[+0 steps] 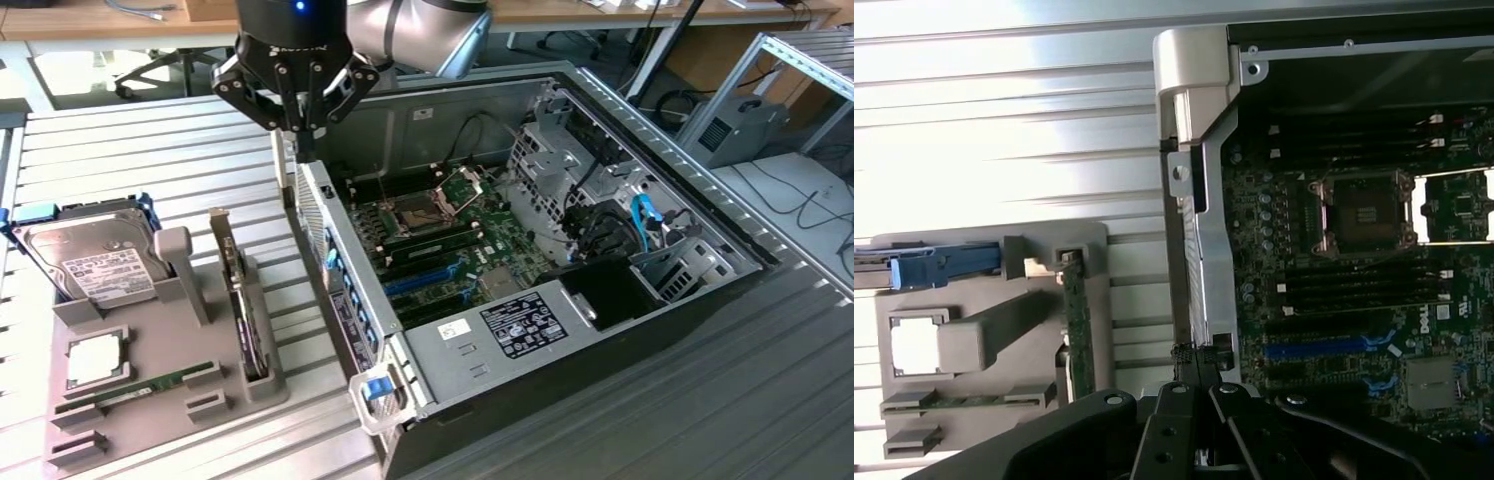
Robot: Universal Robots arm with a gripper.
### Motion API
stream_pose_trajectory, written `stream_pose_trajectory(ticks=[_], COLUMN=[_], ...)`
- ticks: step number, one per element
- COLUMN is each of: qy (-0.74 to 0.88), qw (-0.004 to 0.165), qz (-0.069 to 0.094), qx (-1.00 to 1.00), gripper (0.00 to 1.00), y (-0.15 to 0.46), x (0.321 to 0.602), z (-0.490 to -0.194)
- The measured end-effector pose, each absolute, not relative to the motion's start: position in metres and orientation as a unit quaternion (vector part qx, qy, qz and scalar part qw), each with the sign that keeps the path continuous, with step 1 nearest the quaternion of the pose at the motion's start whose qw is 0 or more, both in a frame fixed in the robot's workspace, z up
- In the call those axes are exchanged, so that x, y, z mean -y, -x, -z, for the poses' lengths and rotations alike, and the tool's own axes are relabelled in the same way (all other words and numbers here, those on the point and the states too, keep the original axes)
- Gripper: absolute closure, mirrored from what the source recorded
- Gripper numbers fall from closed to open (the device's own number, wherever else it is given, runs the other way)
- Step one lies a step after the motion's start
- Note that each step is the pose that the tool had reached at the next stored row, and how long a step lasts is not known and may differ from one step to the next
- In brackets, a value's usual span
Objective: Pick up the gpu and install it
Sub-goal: 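Reach for the gpu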
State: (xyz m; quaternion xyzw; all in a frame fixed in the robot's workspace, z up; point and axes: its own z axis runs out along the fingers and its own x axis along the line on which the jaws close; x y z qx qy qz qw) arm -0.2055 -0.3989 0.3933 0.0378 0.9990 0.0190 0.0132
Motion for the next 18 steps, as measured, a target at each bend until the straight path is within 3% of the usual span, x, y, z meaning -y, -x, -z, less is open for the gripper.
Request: stream_pose_trajectory(ticks=[18], qy=[-0.038], qw=[0.013], qz=[-0.019], qx=[-0.999], gripper=[0.89], y=[0.217], x=[0.399], z=[-0.393])
